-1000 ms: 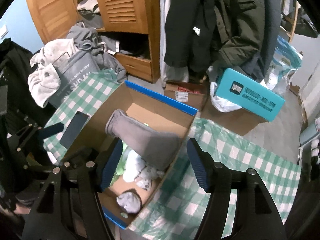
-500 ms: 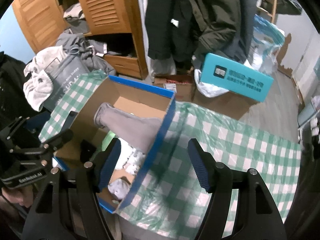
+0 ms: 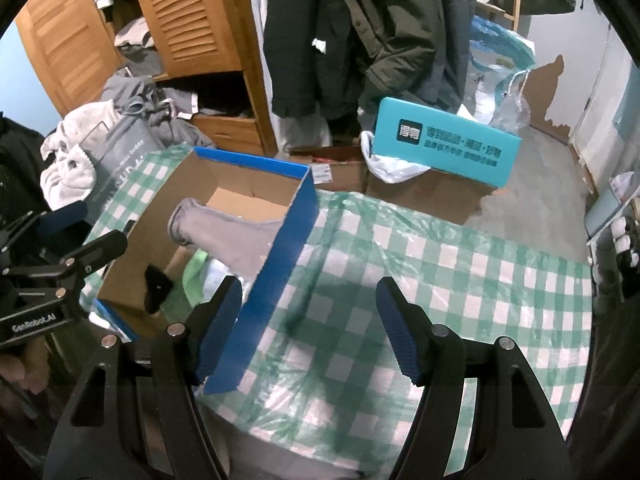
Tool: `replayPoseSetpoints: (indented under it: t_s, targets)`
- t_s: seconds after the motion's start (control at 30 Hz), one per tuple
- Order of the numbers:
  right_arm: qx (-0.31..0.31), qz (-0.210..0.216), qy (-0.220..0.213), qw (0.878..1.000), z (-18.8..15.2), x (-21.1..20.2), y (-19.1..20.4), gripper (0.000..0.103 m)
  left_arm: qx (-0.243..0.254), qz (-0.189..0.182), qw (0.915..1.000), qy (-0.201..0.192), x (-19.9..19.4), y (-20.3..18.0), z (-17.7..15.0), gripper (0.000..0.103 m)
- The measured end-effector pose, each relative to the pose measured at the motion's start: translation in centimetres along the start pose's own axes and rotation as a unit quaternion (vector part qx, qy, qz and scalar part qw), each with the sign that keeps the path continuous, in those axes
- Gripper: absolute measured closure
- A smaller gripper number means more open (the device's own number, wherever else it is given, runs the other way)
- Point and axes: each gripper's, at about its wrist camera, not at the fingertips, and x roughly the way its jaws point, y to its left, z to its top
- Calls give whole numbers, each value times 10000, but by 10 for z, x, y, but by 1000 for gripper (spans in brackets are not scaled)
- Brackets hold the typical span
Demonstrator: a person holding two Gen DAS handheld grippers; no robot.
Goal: Organize soft objects
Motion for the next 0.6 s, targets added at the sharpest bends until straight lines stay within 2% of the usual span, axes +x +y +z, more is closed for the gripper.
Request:
replayPoseSetpoints:
  t_s: [0.13, 0.6]
  targets:
    - [74, 38, -8, 10000, -3, -2, -5, 34, 91, 82, 9999, 121, 8, -6, -2, 16]
    - [76, 21, 30, 10000, -10, -3, -11, 34, 24, -9, 9996, 295, 17, -13, -4, 17]
